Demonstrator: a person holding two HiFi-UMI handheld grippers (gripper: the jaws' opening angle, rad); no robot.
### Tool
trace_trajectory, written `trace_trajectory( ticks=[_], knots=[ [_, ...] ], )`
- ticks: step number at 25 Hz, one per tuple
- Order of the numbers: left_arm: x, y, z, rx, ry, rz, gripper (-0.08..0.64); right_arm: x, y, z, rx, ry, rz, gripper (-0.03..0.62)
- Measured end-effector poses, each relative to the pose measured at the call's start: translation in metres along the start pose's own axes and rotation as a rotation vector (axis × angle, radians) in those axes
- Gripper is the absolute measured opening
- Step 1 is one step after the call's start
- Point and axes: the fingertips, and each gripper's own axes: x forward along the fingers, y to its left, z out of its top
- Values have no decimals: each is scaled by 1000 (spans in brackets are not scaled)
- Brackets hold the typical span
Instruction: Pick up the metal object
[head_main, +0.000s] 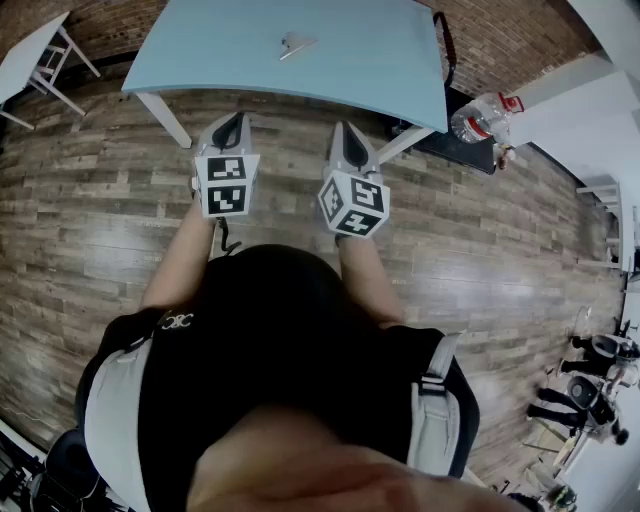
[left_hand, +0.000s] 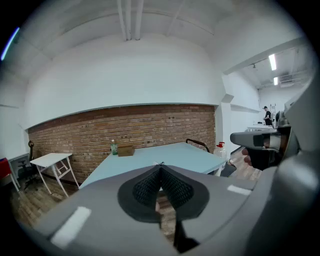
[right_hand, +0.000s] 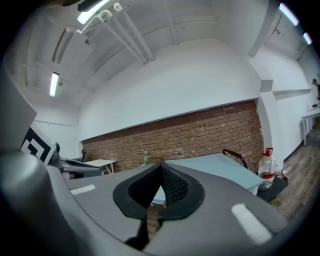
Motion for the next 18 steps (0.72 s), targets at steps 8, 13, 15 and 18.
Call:
trace_trajectory(
  ticks=[8,13,15,18],
  knots=[
    [7,5,-3,-35,12,-30,-3,8,8,-2,-45,8,-4,11],
    [8,9,-7,-43,23,-35,-3,13,3,7,-62,-5,-24,11],
    [8,9,-11,-44,30,-38,-3,13,3,8,-65,-5,-29,11],
    [7,11,-14,-46,32,-44,-3,12,7,7,-60,-10,-36,12]
  ],
)
